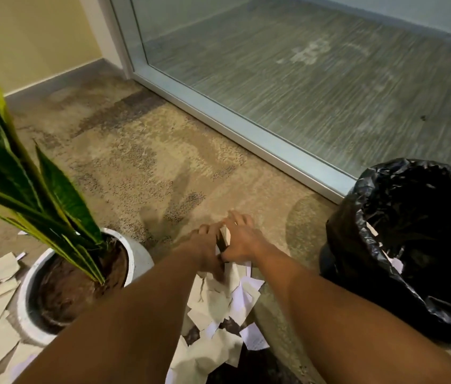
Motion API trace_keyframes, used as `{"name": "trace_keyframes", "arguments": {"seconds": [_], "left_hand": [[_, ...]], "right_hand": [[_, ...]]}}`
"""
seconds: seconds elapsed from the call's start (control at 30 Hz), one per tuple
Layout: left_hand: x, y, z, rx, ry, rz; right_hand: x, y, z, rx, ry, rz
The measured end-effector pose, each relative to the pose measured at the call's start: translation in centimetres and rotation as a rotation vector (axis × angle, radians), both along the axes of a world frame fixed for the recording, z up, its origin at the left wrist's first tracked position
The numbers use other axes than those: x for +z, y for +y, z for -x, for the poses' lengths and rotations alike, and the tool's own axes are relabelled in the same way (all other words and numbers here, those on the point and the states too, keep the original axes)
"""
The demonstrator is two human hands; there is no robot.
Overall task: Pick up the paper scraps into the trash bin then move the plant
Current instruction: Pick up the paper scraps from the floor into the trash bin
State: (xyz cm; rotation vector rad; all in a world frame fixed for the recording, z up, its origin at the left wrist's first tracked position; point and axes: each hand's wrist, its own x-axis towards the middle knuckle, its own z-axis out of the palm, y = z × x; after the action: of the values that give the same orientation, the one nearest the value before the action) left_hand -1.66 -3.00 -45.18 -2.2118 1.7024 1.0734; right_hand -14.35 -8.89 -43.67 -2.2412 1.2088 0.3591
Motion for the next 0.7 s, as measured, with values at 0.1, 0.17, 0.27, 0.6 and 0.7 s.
{"name": "trace_keyframes", "arguments": {"seconds": [0.1, 0.17, 0.27, 0.6, 0.7], "left_hand": [[-0.5, 1.0, 0.1, -0.085, -0.102, -0.02], [-0.4, 1.3, -0.1, -0.13, -0.165, -0.031], [-0.1, 2.0, -0.3, -0.164, -0.186, -0.124], [0.1, 5.7, 2.1, -0.128, -0.111, -0.158], [-0.1, 5.9, 2.2, -0.14, -0.128, -0.139]], "right_hand": [[-1.0, 0.8, 0.1, 0.02, 0.028, -0.02], [-1.2, 1.0, 0.1, 0.067, 0.075, -0.008], [-1.0, 1.2, 0.1, 0.096, 0.098, 0.034], [0.3, 4.5, 3.5, 0.098, 0.24, -0.115], [0.3, 5.8, 4.3, 0.071, 0.262, -0.114]]}}
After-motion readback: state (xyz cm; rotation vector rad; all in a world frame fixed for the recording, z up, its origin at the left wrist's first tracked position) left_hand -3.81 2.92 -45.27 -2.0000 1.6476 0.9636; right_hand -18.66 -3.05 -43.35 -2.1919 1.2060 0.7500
